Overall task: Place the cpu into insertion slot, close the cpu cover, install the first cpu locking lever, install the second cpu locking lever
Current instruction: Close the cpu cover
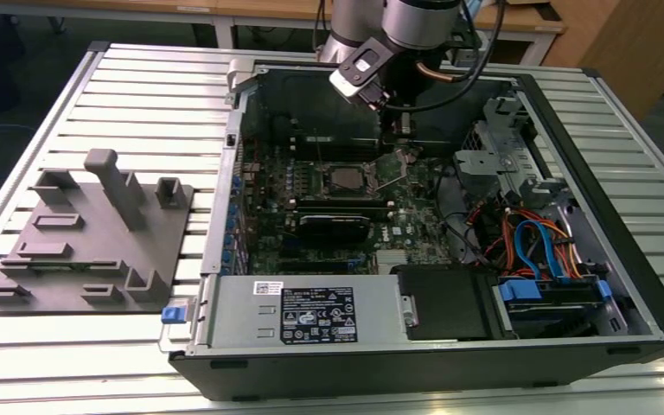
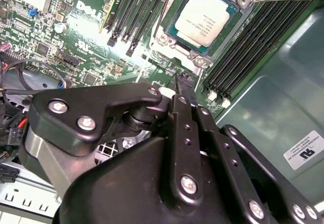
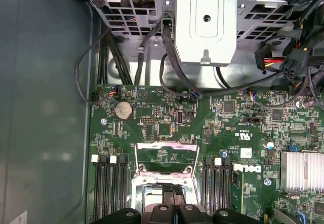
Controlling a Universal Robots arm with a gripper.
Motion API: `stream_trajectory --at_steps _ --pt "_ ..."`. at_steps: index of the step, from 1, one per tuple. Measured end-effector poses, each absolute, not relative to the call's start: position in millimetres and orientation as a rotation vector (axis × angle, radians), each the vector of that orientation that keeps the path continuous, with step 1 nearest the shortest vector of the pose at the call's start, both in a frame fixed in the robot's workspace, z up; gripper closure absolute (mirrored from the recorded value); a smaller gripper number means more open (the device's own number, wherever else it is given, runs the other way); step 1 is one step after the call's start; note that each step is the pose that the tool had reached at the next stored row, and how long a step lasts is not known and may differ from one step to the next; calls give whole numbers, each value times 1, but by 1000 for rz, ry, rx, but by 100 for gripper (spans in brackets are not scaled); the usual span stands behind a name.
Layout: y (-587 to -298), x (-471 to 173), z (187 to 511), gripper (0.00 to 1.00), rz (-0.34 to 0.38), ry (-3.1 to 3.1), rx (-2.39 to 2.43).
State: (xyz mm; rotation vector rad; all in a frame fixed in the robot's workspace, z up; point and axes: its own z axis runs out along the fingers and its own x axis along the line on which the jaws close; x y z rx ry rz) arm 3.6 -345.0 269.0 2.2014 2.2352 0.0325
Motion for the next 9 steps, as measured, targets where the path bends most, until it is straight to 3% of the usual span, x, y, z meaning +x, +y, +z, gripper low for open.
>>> stream_trajectory --at_steps 9 --pt "-345 8 269 90 33 2235 2201"
